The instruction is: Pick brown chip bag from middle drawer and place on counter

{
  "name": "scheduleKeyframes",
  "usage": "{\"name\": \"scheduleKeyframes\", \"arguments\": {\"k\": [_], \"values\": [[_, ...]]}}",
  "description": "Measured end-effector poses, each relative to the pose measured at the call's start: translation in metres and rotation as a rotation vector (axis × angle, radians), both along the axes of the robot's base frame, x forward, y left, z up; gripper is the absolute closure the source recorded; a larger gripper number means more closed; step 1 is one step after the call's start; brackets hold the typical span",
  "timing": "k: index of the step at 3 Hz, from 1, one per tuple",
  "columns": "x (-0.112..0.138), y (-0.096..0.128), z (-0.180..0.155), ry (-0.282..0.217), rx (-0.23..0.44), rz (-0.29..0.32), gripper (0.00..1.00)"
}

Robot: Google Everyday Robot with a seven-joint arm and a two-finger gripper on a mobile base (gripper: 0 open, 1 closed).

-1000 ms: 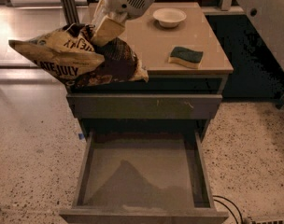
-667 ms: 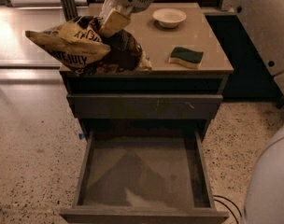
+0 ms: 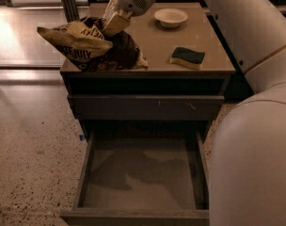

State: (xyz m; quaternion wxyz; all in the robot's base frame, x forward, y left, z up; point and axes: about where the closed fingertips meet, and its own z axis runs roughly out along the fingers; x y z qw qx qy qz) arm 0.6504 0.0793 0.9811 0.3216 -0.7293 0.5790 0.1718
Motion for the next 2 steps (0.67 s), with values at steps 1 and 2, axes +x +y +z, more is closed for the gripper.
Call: {"name": "scheduleKeyframes", "arguments": {"k": [1, 2], "values": [[0.024, -0.004, 0.001, -0.034, 0.036, -0.023, 1.00], [0.068, -0.019, -0.010, -0.055, 0.070, -0.083, 1.00]]}}
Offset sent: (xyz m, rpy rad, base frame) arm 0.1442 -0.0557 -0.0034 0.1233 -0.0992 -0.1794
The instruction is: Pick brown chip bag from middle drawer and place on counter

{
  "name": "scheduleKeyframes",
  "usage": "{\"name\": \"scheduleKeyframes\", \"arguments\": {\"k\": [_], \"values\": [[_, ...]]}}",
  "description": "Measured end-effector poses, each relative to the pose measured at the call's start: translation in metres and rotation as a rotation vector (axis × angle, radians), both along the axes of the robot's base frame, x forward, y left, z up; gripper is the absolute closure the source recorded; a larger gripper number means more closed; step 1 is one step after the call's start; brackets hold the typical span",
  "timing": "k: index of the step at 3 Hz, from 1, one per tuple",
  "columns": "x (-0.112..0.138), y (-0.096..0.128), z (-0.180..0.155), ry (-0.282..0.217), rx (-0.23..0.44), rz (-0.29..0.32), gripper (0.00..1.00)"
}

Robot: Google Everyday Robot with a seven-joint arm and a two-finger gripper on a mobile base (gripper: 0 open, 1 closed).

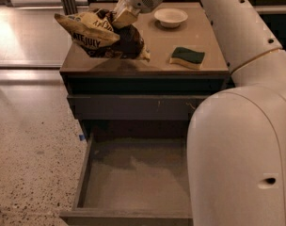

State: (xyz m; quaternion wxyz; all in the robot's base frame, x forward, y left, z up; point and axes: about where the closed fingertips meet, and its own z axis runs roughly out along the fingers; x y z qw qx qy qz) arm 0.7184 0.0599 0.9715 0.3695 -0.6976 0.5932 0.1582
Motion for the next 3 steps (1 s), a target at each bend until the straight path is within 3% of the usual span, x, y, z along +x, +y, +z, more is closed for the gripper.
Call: {"name": "scheduleKeyframes", "arguments": {"k": [1, 2, 3], "values": [[0.040, -0.011, -0.020, 0.002, -0.003, -0.052, 1.00], [0.082, -0.020, -0.068, 0.036, -0.027, -0.125, 1.00], [0.086, -0.020, -0.072, 0.037, -0.025, -0.130, 1.00]]}}
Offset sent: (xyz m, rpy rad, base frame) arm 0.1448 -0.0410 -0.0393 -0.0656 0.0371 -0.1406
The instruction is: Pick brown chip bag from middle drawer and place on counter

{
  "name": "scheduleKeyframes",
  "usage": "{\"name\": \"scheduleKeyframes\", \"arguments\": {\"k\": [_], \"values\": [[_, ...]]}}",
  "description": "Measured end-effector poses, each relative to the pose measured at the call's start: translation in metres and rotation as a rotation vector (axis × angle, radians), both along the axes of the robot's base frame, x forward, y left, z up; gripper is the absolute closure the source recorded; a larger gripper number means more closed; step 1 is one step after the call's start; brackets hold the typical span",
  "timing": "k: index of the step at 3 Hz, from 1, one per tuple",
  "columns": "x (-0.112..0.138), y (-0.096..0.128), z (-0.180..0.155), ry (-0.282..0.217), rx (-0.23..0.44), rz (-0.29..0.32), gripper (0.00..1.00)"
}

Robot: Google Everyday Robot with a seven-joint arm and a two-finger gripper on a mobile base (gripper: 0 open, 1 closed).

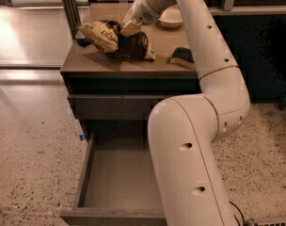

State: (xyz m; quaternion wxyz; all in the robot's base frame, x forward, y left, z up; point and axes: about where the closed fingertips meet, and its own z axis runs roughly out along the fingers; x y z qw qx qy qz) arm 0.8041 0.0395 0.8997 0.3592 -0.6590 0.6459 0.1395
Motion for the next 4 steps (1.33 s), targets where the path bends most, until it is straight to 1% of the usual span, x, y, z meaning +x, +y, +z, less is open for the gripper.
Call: {"name": "scheduleKeyframes", "arguments": {"k": [1, 4], "values": [[0.0000, 0.0000, 0.0000, 0.000, 0.000, 0.000, 0.82], [0.0000, 0.0001, -0.0001, 0.000, 0.000, 0.000, 0.12]]}}
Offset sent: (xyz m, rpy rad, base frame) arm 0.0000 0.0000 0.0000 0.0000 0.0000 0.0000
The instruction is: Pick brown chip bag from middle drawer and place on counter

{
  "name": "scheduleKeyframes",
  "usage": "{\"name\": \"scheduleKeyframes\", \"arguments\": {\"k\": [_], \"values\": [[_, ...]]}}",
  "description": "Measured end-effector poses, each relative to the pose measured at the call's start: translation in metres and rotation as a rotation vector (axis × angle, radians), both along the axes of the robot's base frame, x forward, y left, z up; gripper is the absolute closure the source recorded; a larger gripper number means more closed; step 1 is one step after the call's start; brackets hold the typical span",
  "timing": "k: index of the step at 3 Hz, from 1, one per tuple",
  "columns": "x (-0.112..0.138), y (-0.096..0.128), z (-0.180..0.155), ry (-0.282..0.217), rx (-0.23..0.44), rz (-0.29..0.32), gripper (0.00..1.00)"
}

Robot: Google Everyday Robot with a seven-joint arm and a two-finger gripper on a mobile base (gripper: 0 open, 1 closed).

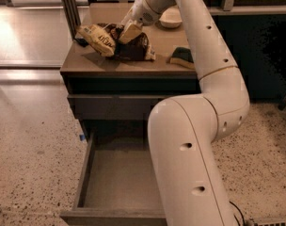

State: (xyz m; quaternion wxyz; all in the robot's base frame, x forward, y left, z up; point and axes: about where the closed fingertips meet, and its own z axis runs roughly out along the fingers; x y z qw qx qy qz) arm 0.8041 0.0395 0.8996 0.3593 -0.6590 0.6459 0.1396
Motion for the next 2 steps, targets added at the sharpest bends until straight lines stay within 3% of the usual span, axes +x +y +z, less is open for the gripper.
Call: {"name": "scheduleKeyframes", "arguments": {"k": [1, 2], "values": [[0.0000, 0.0000, 0.0000, 0.000, 0.000, 0.000, 0.00], [0.0000, 0.0000, 0.0000, 0.000, 0.000, 0.000, 0.00]]}}
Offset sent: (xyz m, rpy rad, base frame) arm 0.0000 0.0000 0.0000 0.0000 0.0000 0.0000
